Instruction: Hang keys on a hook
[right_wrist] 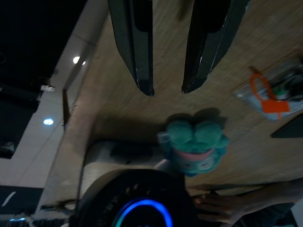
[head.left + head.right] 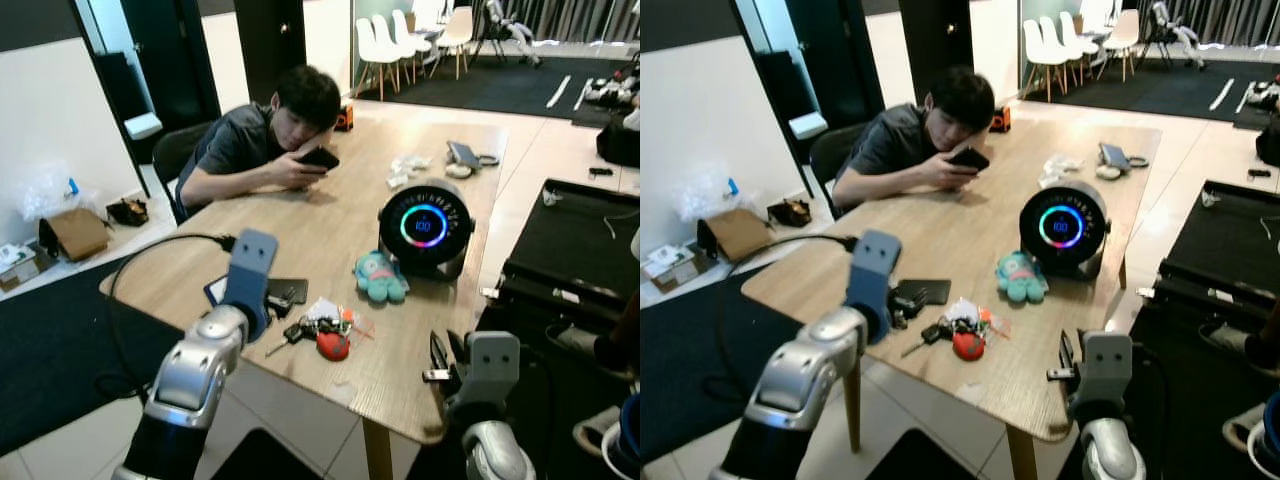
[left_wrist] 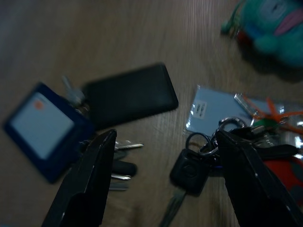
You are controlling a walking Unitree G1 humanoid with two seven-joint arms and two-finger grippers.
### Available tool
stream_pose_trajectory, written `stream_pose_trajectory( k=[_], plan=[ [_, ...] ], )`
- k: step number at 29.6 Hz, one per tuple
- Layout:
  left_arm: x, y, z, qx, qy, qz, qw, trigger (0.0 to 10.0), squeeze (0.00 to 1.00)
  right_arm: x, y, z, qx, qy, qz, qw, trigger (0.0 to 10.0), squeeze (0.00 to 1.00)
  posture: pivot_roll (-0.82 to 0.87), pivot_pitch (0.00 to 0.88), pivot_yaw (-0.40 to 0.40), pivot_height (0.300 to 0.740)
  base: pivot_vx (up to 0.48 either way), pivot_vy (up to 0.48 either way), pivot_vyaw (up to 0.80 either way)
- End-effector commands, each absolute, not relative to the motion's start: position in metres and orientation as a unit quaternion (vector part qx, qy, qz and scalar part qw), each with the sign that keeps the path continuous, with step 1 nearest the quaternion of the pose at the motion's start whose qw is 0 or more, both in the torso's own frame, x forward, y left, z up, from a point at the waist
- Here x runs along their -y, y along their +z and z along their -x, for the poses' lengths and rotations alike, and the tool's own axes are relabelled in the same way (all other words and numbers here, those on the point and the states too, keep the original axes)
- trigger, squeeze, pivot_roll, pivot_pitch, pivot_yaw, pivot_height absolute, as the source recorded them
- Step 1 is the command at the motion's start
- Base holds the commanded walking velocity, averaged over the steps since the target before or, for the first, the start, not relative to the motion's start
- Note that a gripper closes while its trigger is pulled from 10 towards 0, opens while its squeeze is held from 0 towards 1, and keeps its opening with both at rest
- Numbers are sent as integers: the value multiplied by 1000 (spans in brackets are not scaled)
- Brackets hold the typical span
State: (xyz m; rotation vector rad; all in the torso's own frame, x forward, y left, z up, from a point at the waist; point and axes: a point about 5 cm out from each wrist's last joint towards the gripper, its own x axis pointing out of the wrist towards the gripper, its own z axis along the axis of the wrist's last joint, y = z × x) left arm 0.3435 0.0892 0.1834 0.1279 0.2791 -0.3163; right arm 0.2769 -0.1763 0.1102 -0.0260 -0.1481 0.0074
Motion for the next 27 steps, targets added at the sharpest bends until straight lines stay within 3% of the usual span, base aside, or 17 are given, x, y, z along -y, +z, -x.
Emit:
stream_pose_trajectory(
  k=[1,8,16,17,20,21,22,23,27],
  plan=[
    [-85,174,-348,-152,-148,-74,974,10000,0,171,107,-275,65,7,5,998,10000,0,23,136,135,740,0,0,0],
    [-100,170,-367,-169,-104,-59,978,10000,0,173,103,-266,59,-3,3,998,10000,0,10,156,154,740,0,0,0],
    [-149,192,-386,-154,-47,-16,987,9804,0,178,106,-254,62,-18,-2,998,10000,0,-5,200,181,740,0,0,0],
    [-157,193,-387,-153,-42,-20,987,8784,0,176,109,-255,66,-17,-4,998,10000,0,-5,202,181,740,0,0,0],
    [-164,193,-388,-154,-35,-22,987,8471,0,174,112,-255,70,-15,-6,997,10000,0,-8,210,183,740,0,0,0],
    [-171,191,-388,-158,-28,-24,987,6784,0,173,113,-255,72,-14,-7,997,10000,0,-8,211,183,740,0,0,0],
    [-171,191,-388,-158,-28,-24,987,6784,0,173,113,-255,72,-14,-7,997,10000,0,-8,211,183,740,0,0,0],
    [-178,189,-386,-166,-30,-19,986,4863,0,173,114,-255,72,-13,-7,997,10000,0,-8,212,181,740,0,0,0],
    [-185,187,-376,-180,-55,5,982,5098,0,174,114,-253,71,-11,-6,997,10000,0,-8,210,179,740,0,0,0]
  ],
)
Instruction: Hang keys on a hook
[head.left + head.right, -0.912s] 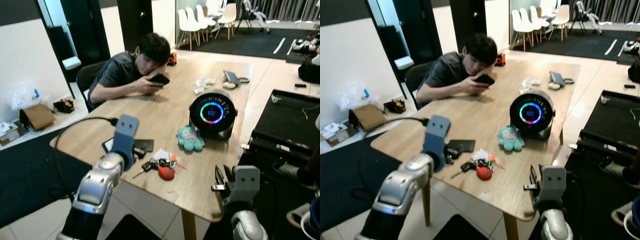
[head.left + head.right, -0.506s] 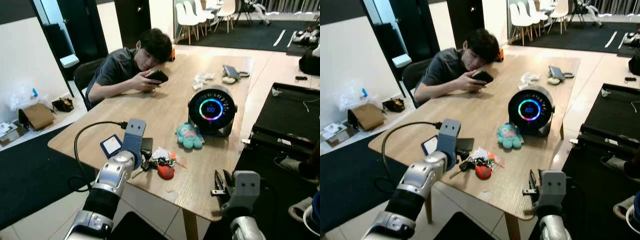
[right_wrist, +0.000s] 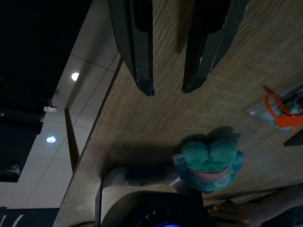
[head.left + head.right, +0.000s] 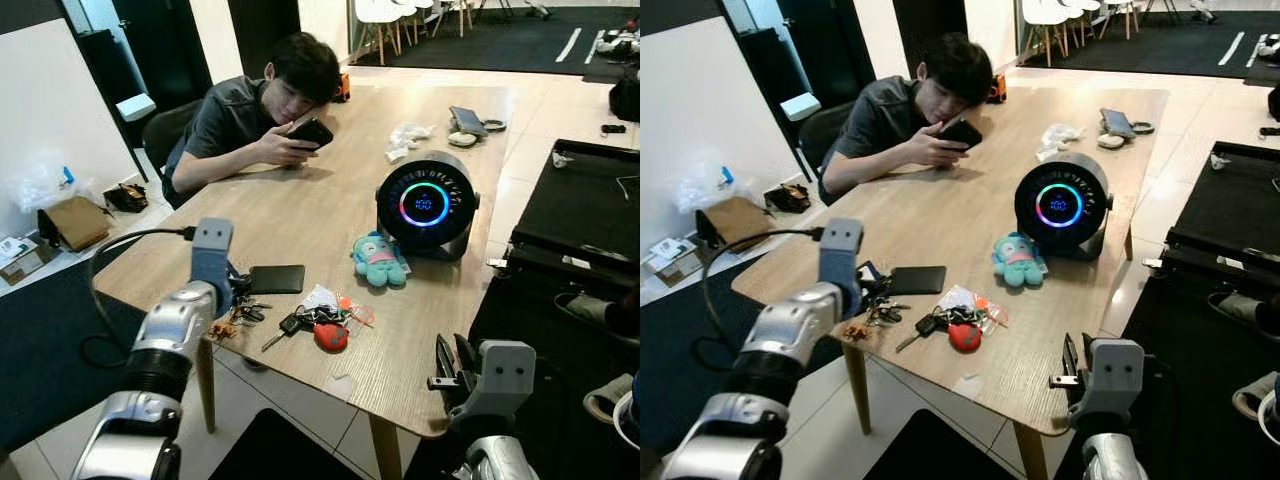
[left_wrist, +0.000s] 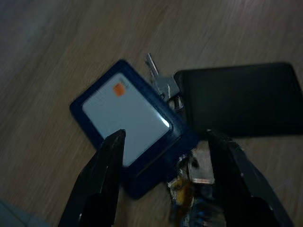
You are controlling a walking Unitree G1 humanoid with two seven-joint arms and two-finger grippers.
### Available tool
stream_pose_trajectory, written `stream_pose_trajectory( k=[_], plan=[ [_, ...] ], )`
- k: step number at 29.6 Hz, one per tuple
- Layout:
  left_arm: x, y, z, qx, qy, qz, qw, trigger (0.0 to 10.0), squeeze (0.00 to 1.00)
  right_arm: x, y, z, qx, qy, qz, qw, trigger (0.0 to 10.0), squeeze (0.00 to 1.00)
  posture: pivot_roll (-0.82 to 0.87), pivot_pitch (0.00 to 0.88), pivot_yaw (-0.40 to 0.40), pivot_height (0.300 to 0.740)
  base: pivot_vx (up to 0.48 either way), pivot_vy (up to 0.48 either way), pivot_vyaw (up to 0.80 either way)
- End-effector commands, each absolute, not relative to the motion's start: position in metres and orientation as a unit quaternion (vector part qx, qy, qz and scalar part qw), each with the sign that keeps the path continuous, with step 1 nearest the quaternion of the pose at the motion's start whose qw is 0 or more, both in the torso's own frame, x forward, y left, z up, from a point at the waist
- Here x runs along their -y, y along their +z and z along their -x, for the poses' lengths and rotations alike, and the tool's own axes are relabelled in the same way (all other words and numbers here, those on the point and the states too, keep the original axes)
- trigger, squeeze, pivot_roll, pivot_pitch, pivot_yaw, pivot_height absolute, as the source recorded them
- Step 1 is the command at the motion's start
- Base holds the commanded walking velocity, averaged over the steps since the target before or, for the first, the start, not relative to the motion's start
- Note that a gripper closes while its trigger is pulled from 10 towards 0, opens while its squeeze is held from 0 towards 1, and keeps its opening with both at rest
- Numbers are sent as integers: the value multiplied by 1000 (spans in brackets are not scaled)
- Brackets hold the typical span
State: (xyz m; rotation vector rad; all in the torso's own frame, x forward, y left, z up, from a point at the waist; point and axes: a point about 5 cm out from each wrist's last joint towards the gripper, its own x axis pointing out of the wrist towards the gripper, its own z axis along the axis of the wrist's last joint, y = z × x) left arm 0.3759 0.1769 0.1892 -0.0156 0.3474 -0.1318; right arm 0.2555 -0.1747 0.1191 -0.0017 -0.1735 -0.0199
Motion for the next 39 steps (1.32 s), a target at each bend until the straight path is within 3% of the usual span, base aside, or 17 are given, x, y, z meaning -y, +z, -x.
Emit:
stream_pose_trajectory(
  k=[1,2,4,12,13,16,17,20,23,24,39],
  plan=[
    [-188,186,-368,-194,-73,23,978,6784,0,175,113,-252,68,-11,-4,998,10000,0,-4,207,178,740,0,0,0],
    [-191,186,-359,-207,-89,34,974,9804,0,176,112,-251,65,-12,-5,998,10000,0,2,204,177,740,0,0,0],
    [-192,187,-352,-217,-99,42,970,10000,0,177,112,-251,63,-12,-5,998,10000,0,3,202,173,740,0,0,0],
    [-192,198,-340,-217,-115,26,969,10000,0,176,114,-255,60,-6,-6,998,10000,0,20,190,158,740,0,0,0],
    [-191,197,-339,-218,-117,25,969,9451,0,176,114,-256,59,-6,-6,998,10000,0,20,190,158,740,0,0,0],
    [-188,194,-341,-218,-114,24,969,9294,0,176,115,-257,60,-5,-7,998,10000,0,19,184,154,740,0,0,0],
    [-185,190,-341,-220,-111,22,969,7529,0,175,115,-258,60,-4,-7,998,10000,0,14,183,154,740,0,0,0],
    [-179,186,-343,-221,-109,14,969,7137,0,176,115,-259,60,-3,-6,998,10000,0,6,182,155,740,0,0,0],
    [-178,183,-343,-225,-104,10,969,7647,0,177,115,-257,60,-4,-5,998,10000,0,-2,180,158,740,0,0,0],
    [-179,183,-343,-228,-100,10,968,10000,0,178,115,-256,59,-5,-4,998,10000,0,-5,181,160,740,0,0,0],
    [-174,186,-349,-210,-87,14,974,10000,0,179,115,-257,57,-9,-3,998,10000,0,-10,185,161,740,0,0,0]
  ],
)
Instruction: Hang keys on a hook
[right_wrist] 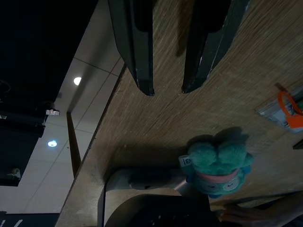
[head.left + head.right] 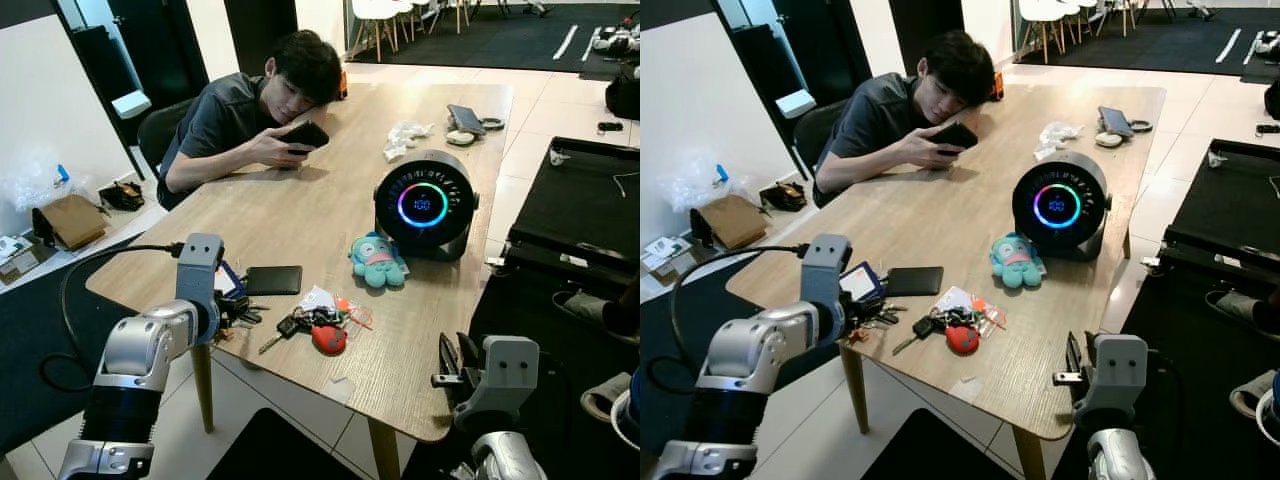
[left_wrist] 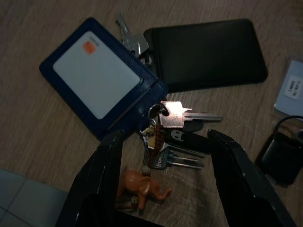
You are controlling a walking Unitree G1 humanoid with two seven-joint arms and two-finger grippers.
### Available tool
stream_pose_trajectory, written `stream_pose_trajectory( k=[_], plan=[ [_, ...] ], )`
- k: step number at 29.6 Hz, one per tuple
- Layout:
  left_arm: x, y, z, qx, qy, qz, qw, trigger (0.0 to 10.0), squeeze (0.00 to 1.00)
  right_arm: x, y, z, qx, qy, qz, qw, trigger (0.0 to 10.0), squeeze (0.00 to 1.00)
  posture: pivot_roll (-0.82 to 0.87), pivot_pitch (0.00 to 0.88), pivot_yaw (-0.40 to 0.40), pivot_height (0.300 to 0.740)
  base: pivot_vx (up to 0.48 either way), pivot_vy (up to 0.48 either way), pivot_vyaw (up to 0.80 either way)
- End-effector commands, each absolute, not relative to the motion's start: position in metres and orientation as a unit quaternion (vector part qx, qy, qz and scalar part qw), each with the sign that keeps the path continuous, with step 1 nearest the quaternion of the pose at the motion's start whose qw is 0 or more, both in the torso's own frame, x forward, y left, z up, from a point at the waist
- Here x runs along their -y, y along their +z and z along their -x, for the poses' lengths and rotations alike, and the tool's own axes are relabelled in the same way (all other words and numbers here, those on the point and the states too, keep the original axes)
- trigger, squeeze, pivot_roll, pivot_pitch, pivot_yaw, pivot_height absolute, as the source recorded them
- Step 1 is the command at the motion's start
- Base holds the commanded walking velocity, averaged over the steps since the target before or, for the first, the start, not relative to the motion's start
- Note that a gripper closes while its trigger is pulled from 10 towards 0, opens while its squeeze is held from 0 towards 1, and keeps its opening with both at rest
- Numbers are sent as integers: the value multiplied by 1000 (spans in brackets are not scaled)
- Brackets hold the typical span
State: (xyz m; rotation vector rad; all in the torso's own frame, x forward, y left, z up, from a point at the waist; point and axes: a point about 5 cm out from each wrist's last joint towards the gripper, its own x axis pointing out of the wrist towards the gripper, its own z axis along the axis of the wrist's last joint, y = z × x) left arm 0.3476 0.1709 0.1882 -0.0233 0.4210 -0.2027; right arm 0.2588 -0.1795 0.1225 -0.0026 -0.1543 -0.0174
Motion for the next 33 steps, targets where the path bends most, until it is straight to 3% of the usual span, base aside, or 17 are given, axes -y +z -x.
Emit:
stream_pose_trajectory(
  k=[1,33],
  plan=[
    [-174,186,-349,-210,-87,14,974,10000,0,179,115,-257,57,-9,-3,998,10000,0,-10,185,161,740,0,0,0],
    [-167,183,-353,-206,-91,5,974,10000,0,177,113,-255,53,-11,-4,999,10000,0,-8,193,168,740,0,0,0]
  ],
)
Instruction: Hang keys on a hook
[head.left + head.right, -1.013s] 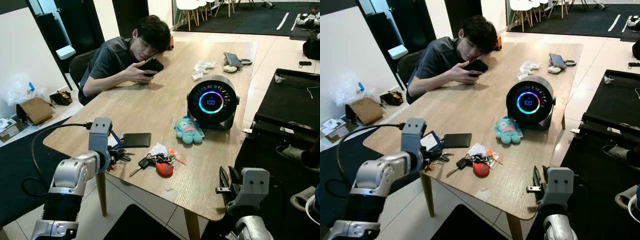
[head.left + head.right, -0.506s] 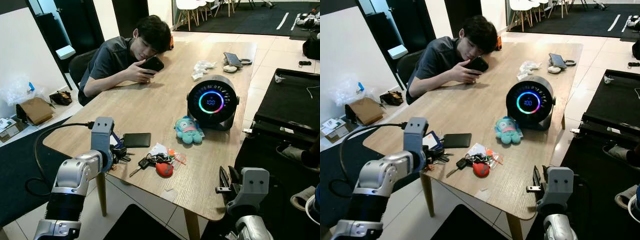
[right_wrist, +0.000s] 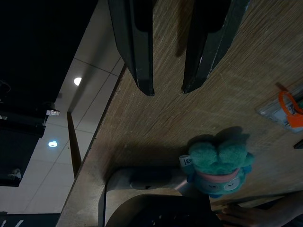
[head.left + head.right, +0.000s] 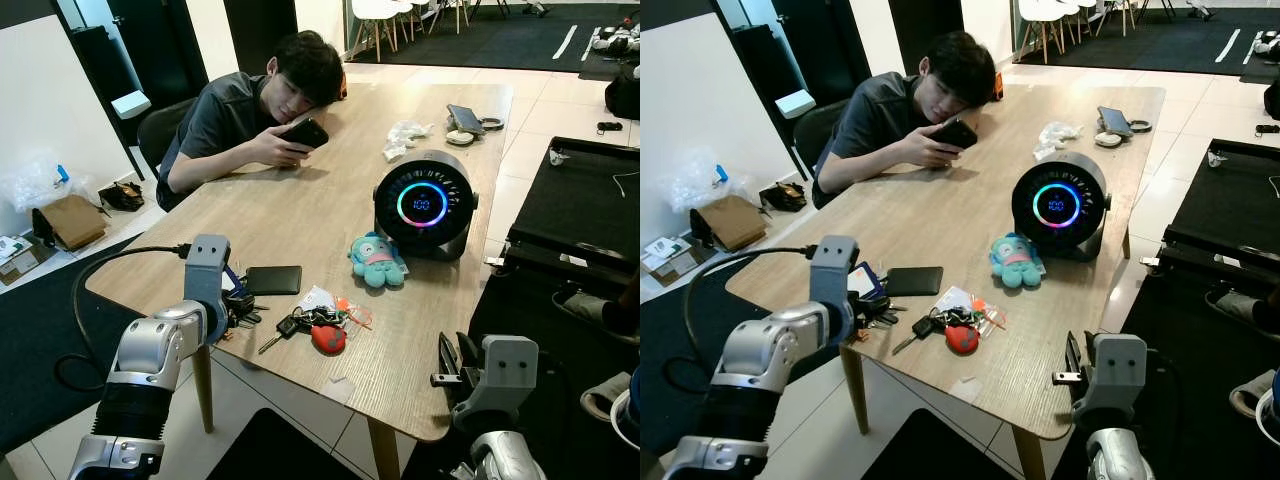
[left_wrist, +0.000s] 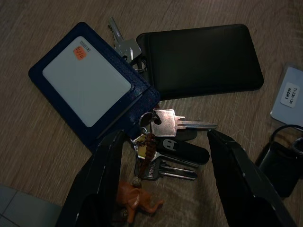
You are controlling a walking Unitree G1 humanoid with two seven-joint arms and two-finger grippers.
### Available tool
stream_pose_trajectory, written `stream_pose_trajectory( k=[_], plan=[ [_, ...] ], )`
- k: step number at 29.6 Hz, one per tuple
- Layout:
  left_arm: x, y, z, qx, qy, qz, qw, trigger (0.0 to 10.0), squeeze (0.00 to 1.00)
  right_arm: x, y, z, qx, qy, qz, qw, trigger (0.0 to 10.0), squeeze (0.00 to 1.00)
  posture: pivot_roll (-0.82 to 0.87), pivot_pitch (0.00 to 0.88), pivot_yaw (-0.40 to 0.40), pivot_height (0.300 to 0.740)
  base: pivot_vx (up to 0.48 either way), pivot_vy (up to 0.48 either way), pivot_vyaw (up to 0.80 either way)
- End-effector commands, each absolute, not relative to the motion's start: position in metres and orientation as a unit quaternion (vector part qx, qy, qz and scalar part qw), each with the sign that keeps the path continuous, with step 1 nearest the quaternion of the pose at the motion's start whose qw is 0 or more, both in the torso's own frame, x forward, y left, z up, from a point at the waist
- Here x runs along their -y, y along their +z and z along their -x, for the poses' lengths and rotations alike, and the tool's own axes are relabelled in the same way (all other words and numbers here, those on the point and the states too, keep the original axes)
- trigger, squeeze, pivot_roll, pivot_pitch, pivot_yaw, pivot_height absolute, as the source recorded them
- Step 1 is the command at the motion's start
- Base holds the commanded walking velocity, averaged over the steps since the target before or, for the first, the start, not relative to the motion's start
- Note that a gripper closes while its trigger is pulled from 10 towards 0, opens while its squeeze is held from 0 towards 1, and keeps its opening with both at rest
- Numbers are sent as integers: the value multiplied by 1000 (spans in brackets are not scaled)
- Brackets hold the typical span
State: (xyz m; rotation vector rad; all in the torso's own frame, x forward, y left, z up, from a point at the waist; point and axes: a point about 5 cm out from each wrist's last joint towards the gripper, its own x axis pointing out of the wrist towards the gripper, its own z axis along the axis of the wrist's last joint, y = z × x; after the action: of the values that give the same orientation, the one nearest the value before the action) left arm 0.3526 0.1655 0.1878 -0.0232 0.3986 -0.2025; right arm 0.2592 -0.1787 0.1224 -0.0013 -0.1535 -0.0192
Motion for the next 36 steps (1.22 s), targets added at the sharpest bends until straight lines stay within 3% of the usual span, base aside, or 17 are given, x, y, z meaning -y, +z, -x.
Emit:
stream_pose_trajectory(
  k=[1,19,20,24,26,32,35,36],
  plan=[
    [-167,183,-352,-207,-92,5,974,10000,0,178,113,-255,53,-12,-4,999,10000,0,-9,195,171,740,0,0,0],
    [-170,173,-354,-224,-78,5,972,9922,0,178,112,-254,52,-12,-4,999,10000,0,-6,200,170,740,0,0,0],
    [-173,172,-354,-226,-74,7,971,9176,0,178,112,-254,51,-12,-4,999,10000,0,-7,199,171,740,0,0,0],
    [-178,172,-354,-228,-69,10,971,8902,0,179,112,-254,51,-13,-3,999,10000,0,-9,199,171,740,0,0,0],
    [-192,176,-350,-232,-61,31,970,9451,0,180,112,-253,52,-15,-2,999,10000,0,-15,193,176,740,0,0,0],
    [-197,176,-346,-235,-63,33,969,9686,0,181,112,-253,52,-16,-2,999,10000,0,-12,191,175,740,0,0,0],
    [-201,169,-342,-248,-62,33,966,8431,0,179,111,-255,51,-12,-1,999,10000,0,-3,184,168,740,0,0,0],
    [-200,167,-342,-249,-62,33,966,8431,0,178,112,-256,52,-11,-2,999,10000,0,-3,183,166,740,0,0,0]
  ],
)
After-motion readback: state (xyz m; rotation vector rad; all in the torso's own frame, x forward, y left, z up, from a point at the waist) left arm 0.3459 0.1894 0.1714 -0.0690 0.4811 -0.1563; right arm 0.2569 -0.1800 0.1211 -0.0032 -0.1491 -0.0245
